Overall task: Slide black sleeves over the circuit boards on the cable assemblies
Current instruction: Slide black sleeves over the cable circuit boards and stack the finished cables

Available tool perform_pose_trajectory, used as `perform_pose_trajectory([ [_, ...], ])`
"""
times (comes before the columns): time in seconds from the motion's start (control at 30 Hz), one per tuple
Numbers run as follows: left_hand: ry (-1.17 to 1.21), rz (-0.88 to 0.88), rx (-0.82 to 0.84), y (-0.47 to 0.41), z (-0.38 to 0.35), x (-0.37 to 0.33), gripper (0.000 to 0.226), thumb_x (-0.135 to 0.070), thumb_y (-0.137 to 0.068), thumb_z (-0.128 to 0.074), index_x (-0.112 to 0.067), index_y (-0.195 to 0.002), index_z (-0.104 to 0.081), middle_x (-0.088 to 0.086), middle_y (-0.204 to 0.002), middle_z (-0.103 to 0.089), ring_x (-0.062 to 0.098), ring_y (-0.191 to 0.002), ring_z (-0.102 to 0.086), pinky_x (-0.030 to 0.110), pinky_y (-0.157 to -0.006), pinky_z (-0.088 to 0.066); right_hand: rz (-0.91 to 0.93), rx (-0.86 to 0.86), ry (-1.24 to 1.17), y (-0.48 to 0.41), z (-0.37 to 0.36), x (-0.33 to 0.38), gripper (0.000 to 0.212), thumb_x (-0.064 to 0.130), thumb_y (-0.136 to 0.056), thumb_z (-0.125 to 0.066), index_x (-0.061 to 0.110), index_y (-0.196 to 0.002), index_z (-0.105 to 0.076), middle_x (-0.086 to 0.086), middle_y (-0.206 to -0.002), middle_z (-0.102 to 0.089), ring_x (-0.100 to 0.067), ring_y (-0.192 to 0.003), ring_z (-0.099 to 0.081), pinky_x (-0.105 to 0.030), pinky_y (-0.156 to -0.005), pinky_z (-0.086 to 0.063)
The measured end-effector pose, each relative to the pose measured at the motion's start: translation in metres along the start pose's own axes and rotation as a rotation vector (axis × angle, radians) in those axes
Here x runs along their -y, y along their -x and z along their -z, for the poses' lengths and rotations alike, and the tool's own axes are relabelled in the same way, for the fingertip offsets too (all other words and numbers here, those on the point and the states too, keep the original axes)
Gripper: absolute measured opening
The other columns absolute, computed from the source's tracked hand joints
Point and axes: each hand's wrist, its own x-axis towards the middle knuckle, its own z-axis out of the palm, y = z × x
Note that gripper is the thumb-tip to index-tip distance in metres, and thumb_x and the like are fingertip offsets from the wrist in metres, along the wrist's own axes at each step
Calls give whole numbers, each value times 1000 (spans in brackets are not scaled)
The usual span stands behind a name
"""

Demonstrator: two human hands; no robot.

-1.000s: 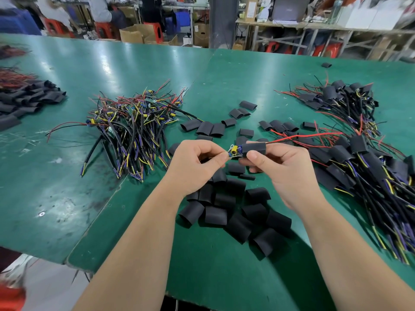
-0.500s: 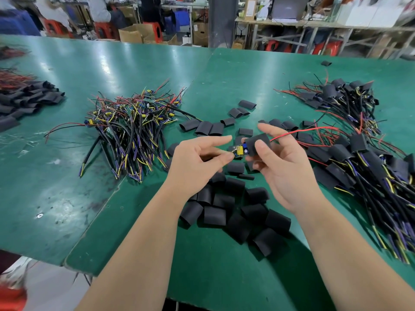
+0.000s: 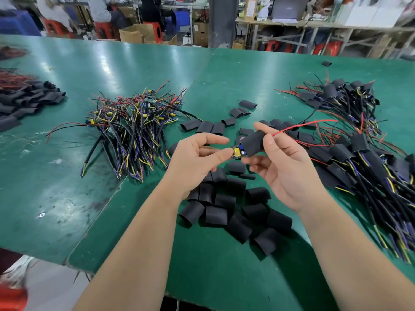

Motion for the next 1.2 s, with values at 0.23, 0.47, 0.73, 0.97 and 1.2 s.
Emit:
perform_pose_trajectory([
  [0.23,-102,-91,-2,-1,-2,3,16,-14,-77,-76,-22,-82,-64,-5,-64,-70,0,-47,-54,8,-48,-36,17,-1,31,0,0,0,30,21,-81,-55,17,-111,-61,-3,-76,-72,-17,-59,-67,-22,-57,-50],
  [0.47,68,-120,70,2,-3,-3,14,-4,-83,-68,-7,-96,-71,-8,-71,-72,-6,-50,-57,3,-51,-40,-32,87,-82,0,5,-1,42,11,-78,-58,18,-120,-58,2,-71,-69,-17,-80,-73,-21,-65,-55],
  [0.73,249,98,82,3,3,-8,32,-34,-58,-79,-16,-84,-78,19,-82,-64,7,-42,-24,14,-39,-21,83,59,163,-2,11,-1,45,10,-65,-74,22,-108,-67,-4,-85,-76,-19,-86,-72,-24,-78,-53],
  [0.97,340,88,34,1,6,-9,21,-29,-61,-75,-17,-78,-78,8,-70,-65,6,-41,-24,13,-39,-21,70,56,36,-1,2,-7,35,6,-67,-69,12,-101,-68,-4,-92,-75,-23,-91,-72,-24,-76,-54],
  [1.2,275,93,70,3,5,-9,26,-32,-58,-77,-17,-79,-79,9,-72,-69,8,-42,-25,14,-39,-22,58,15,33,-1,3,-4,39,12,-66,-71,13,-105,-68,2,-90,-76,-16,-88,-72,-22,-72,-54],
])
